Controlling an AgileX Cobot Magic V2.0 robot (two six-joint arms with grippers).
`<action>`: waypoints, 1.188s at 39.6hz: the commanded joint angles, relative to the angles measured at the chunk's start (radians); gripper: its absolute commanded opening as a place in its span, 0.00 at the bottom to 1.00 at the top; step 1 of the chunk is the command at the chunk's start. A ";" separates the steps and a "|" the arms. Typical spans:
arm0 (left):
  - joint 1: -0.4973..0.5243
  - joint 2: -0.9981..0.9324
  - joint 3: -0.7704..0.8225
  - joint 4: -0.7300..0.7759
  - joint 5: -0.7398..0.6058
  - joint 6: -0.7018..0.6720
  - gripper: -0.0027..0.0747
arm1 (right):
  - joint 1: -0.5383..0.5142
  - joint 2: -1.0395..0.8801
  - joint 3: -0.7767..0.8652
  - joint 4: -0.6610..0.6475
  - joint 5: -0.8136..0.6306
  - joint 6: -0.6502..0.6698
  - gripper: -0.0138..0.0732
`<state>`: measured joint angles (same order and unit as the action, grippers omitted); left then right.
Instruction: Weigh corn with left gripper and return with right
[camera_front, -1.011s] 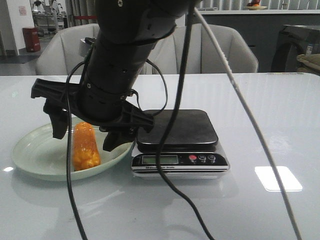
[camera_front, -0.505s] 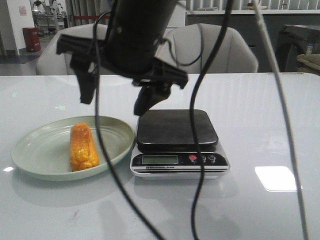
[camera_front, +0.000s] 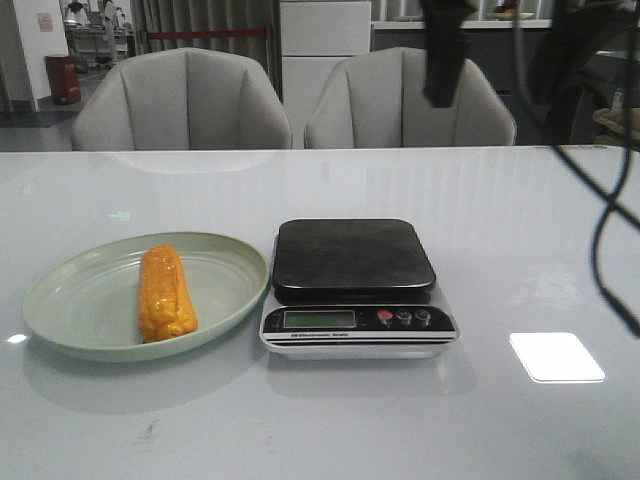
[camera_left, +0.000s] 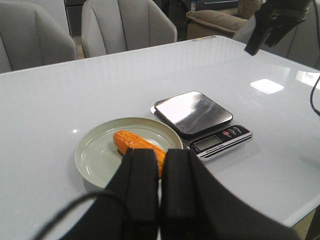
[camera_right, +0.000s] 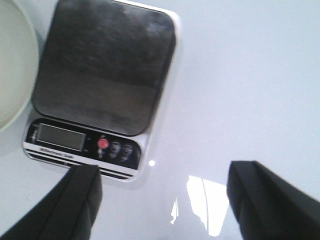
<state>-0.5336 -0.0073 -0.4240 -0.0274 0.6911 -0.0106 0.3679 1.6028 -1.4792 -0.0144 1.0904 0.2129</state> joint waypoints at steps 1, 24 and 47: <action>0.000 -0.017 -0.024 -0.001 -0.079 -0.001 0.18 | -0.074 -0.096 0.001 0.021 0.016 -0.091 0.86; 0.000 -0.017 -0.024 -0.001 -0.079 -0.001 0.18 | -0.162 -0.564 0.450 0.120 -0.320 -0.197 0.86; 0.000 -0.017 -0.024 -0.001 -0.079 -0.001 0.18 | -0.157 -1.261 0.931 0.120 -0.672 -0.226 0.86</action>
<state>-0.5336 -0.0073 -0.4240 -0.0274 0.6911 -0.0106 0.2102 0.4240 -0.5826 0.1025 0.5407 0.0146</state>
